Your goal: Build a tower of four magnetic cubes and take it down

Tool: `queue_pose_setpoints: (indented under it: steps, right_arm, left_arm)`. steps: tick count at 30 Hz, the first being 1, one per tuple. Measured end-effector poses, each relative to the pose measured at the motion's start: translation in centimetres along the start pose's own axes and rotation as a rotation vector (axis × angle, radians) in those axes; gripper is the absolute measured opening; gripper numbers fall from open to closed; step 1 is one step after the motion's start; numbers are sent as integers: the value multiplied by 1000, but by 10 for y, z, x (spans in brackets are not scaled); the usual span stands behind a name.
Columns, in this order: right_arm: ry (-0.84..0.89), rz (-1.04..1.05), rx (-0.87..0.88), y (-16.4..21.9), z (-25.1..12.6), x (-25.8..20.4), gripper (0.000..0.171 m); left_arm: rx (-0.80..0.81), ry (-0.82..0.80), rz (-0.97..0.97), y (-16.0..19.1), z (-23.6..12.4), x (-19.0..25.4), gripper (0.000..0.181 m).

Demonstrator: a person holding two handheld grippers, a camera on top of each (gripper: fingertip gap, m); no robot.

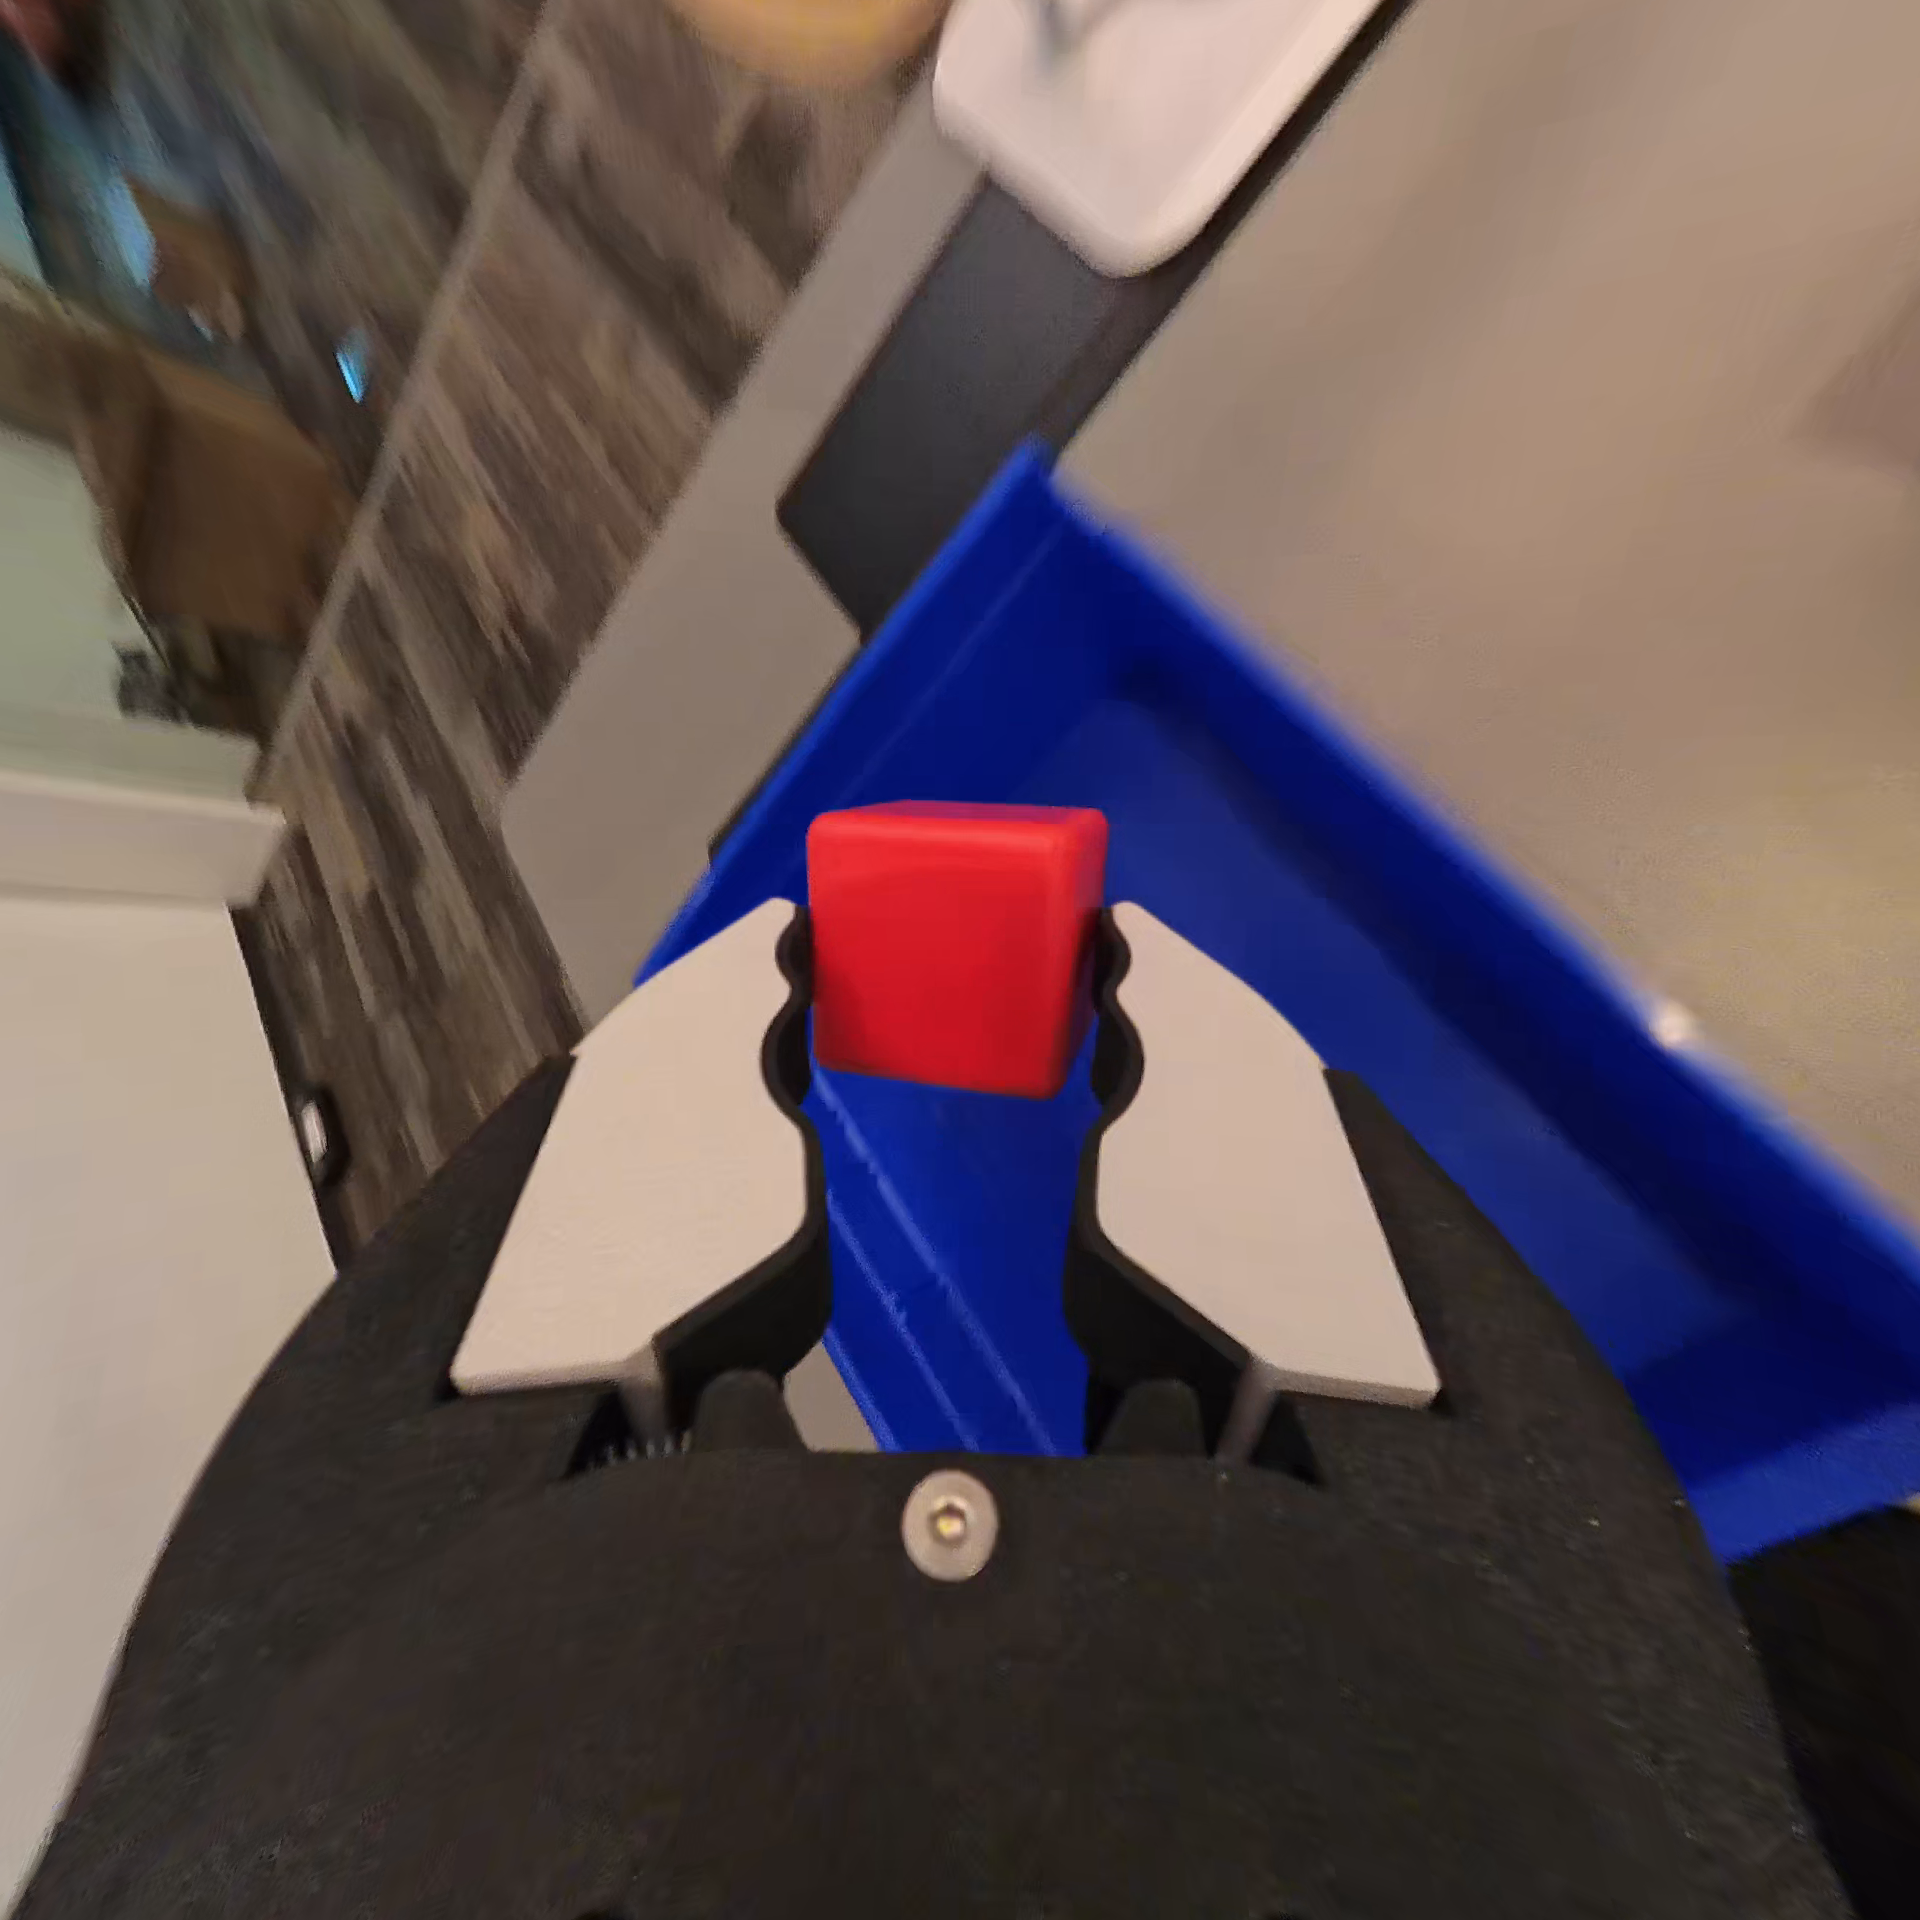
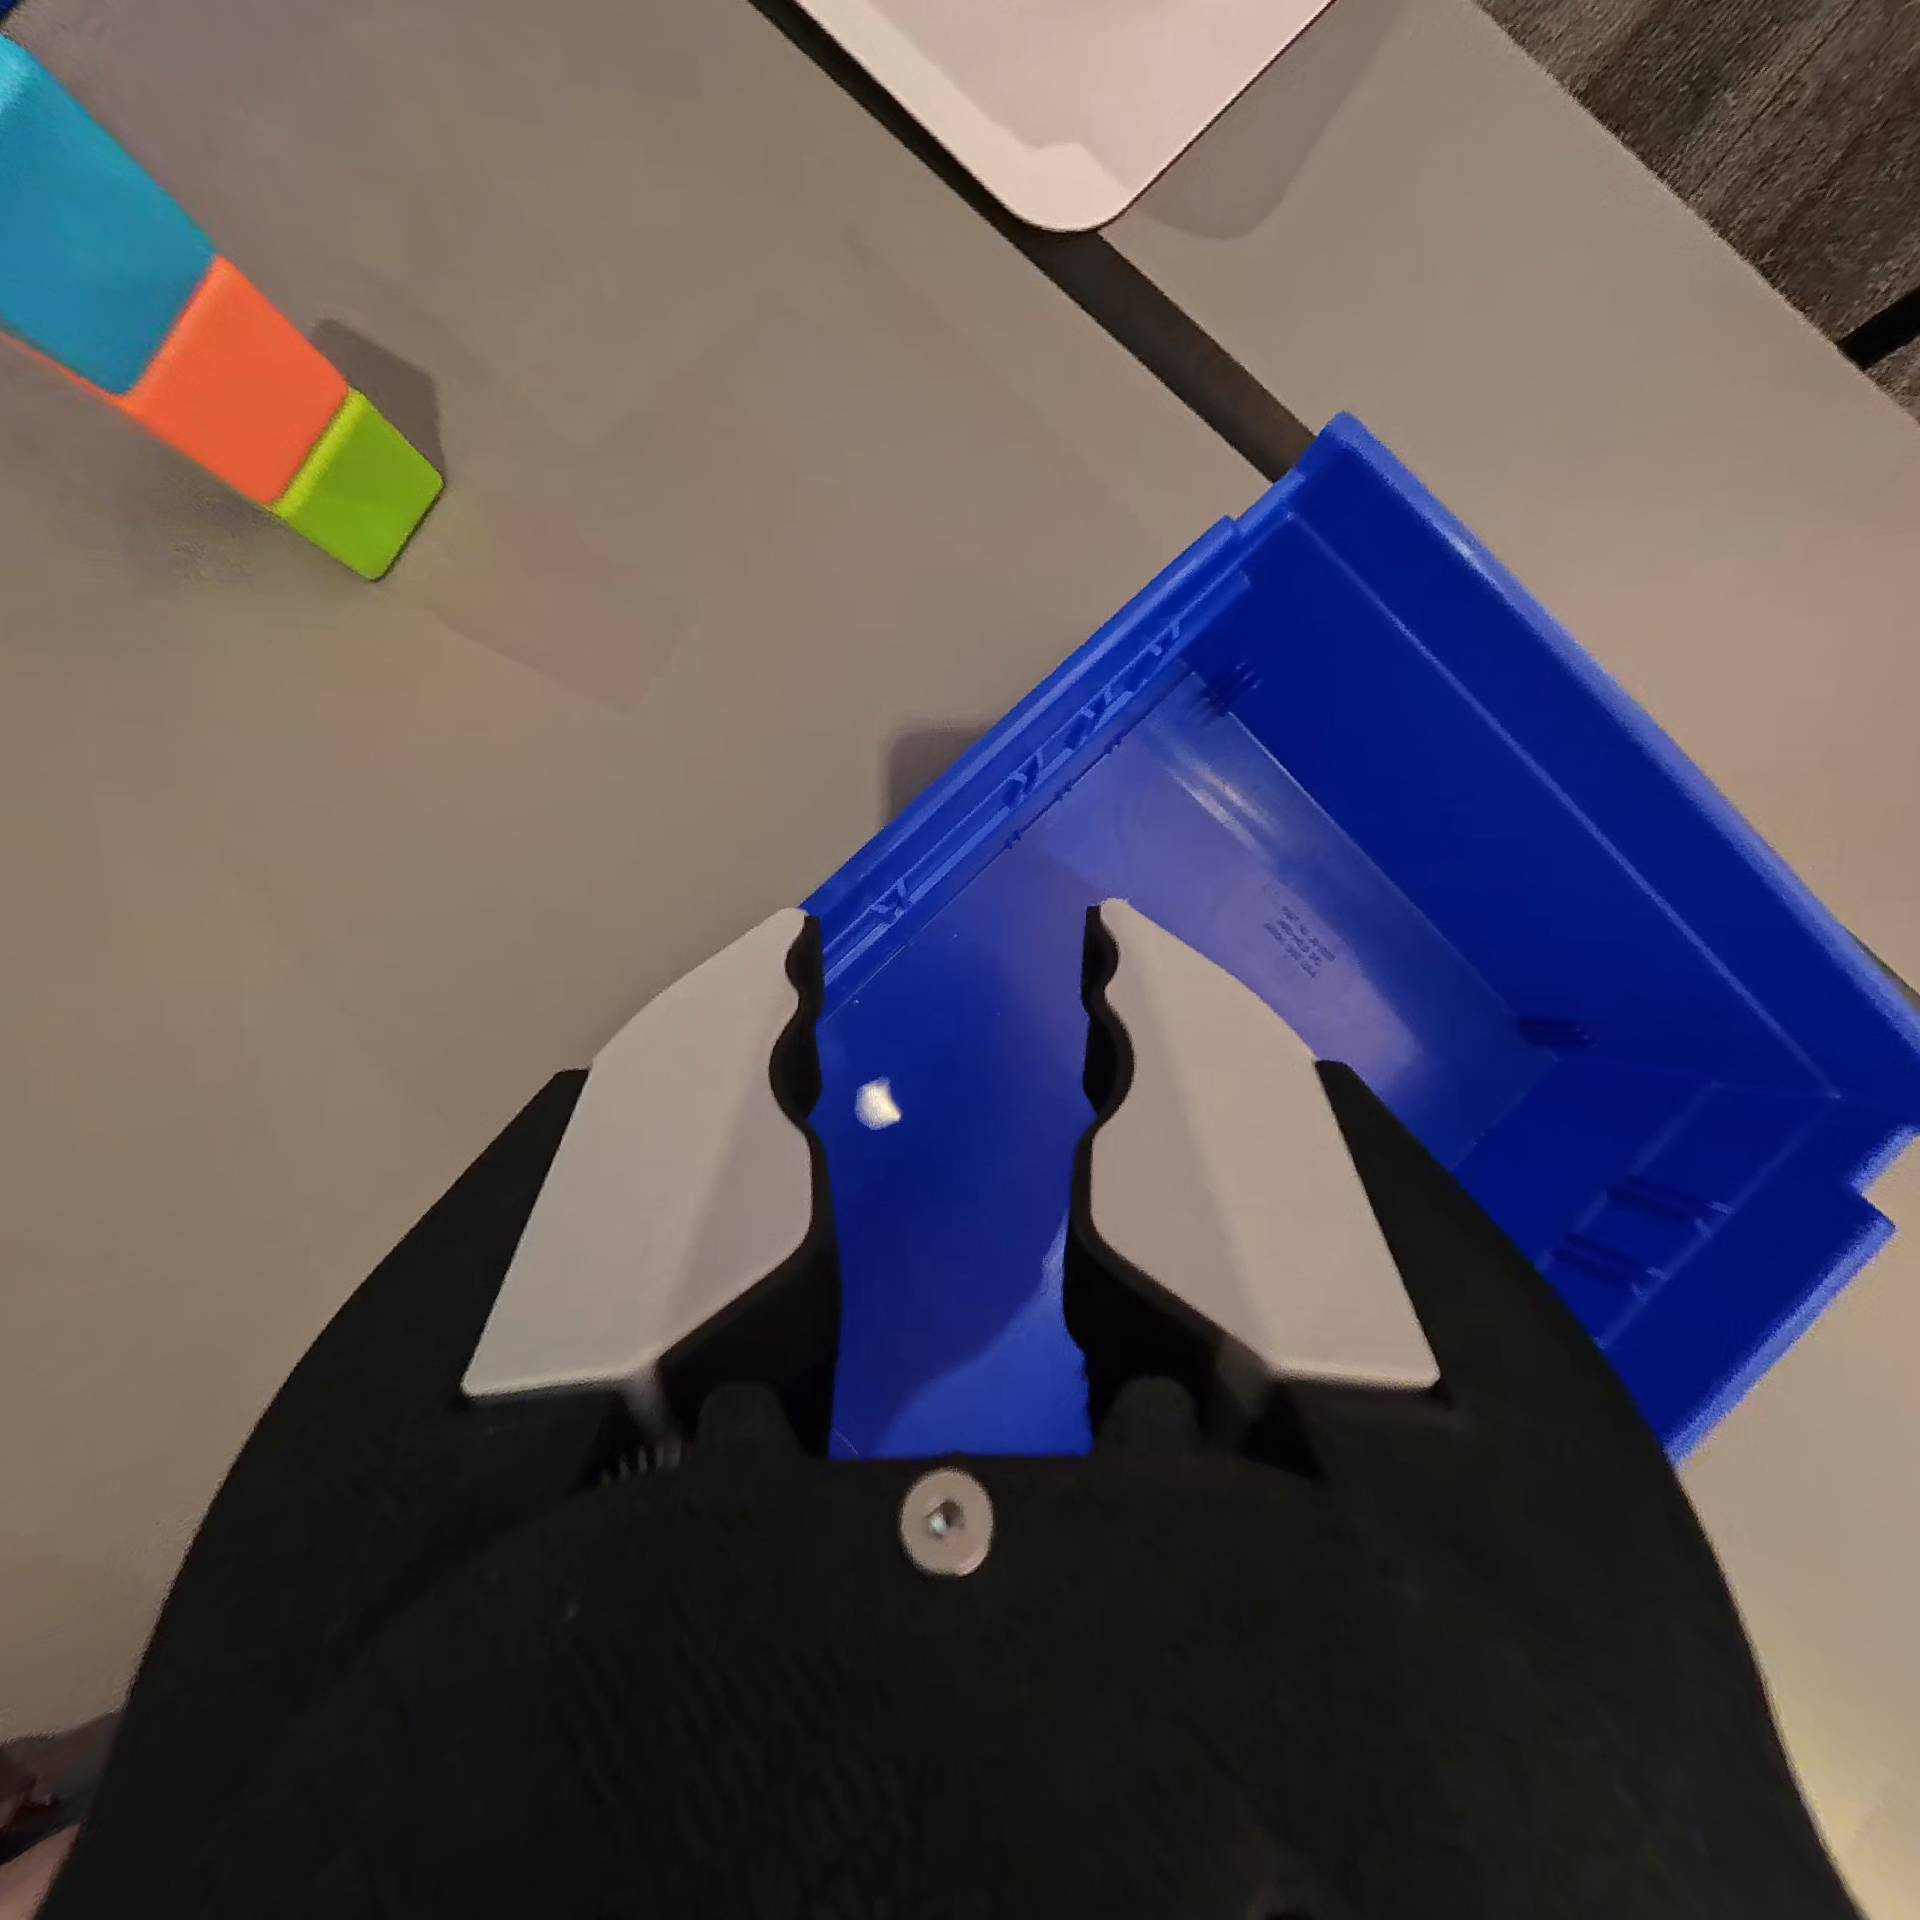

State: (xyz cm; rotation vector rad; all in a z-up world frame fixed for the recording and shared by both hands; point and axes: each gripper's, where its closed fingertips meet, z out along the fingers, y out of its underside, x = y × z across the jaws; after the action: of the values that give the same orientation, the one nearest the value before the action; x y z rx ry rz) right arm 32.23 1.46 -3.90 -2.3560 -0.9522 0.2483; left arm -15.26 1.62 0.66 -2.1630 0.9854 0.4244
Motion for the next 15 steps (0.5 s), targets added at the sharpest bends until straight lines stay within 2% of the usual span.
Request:
queue_pose_setpoints:
  steps: [2, 5, 7, 10, 15]
  right_arm:
    - [2, -2, 14, -2, -4, -1, 49]
    - [4, -6, 18, -3, -5, -2, 49]
    - [5, -9, 13, -3, -4, -2, 50]
    - [1, -18, 5, -4, -2, -5, 50]
    - [-2, -30, 0, -6, -1, -8, 49]
  left_arm:
    - [151, 29, 37, -44, -24, 22, 52]
    - [374, 164, 80, -110, -48, 77, 51]
    - [444, 281, 80, -140, -54, 115, 51]
    - [443, 357, 133, -161, -45, 155, 51]
    - [349, 349, 203, -157, -14, 172, 51]
